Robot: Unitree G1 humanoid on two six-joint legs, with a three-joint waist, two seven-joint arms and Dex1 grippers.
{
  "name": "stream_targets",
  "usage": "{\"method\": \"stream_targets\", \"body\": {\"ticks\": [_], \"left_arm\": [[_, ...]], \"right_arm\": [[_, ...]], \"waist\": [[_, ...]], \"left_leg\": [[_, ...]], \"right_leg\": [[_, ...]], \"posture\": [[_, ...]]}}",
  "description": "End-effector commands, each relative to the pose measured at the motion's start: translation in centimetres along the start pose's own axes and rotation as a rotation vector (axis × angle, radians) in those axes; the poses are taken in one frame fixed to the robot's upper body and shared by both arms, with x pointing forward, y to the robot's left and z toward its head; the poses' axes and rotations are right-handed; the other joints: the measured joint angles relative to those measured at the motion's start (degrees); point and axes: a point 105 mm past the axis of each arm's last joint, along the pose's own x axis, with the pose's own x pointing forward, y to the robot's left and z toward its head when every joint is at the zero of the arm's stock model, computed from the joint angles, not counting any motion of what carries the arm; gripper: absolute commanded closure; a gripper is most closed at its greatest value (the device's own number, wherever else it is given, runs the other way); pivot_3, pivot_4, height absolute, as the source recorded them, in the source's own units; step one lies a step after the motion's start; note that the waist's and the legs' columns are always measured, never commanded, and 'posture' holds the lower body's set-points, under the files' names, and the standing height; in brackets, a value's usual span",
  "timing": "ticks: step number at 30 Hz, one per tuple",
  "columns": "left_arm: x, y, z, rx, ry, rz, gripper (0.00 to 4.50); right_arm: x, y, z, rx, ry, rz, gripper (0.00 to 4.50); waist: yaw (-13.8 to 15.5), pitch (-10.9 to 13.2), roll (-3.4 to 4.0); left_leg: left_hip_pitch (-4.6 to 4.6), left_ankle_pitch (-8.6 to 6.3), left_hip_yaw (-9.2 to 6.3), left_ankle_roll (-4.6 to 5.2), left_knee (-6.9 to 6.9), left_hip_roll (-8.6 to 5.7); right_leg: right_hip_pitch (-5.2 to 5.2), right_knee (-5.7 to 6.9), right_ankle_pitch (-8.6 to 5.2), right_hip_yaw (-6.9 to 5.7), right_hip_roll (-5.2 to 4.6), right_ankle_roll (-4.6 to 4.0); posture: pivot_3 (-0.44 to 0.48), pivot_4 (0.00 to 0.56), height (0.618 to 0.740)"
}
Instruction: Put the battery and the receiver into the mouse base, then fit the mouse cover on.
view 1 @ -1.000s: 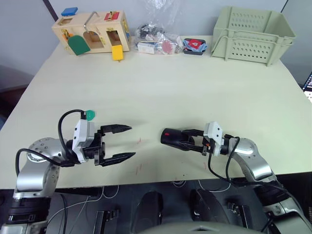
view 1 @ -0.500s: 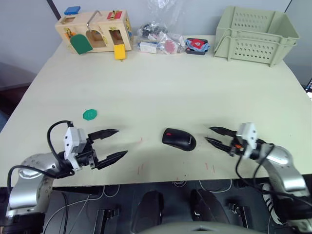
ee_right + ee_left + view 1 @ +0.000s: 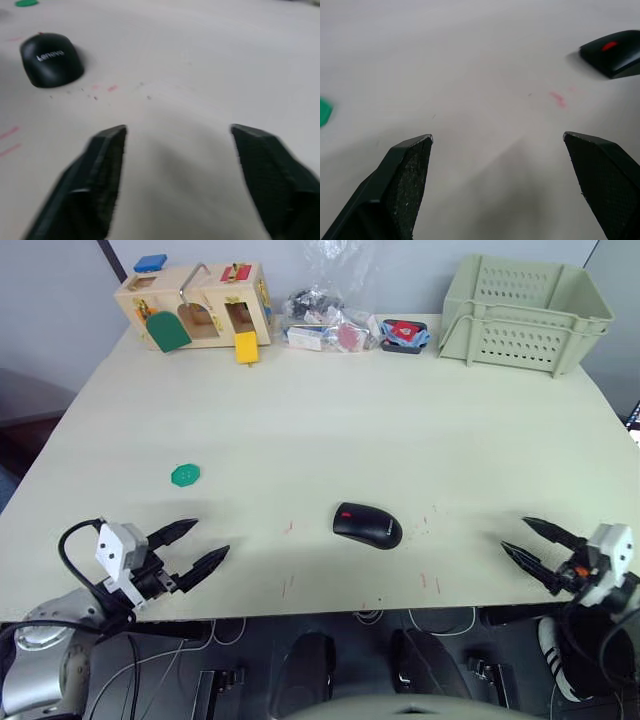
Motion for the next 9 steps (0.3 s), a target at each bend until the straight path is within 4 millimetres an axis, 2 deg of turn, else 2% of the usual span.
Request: {"method": "stream_targets", "body": {"ticks": [1,9], "left_arm": [[-0.7,0.7,0.2,0.045,0.004,0.061,0.00],[0.0,0.1,-0.5,0.062,0.031,0.089,0.00]], "right_arm": [[-1.5,-0.7,0.6,-0.006,-0.021,-0.027,0.06],[-2.6,-1.0,-0.3,0.008,-0.016,-0.064,0.06]], "waist": [[0.09,-0.01,-0.01],[0.46,-0.06,0.00]], "left_leg": [[0.00,0.00,0.01,0.00,0.00,0.00],[0.05,0.00,0.02,0.00,-0.01,0.00]], "right_leg": [[0.00,0.00,-0.03,0.00,0.00,-0.06],[0.01,0.00,-0.09,0.07,0.00,-0.15]], "posture": [[0.000,0.150,0.740],[0.000,0.150,0.740]]}}
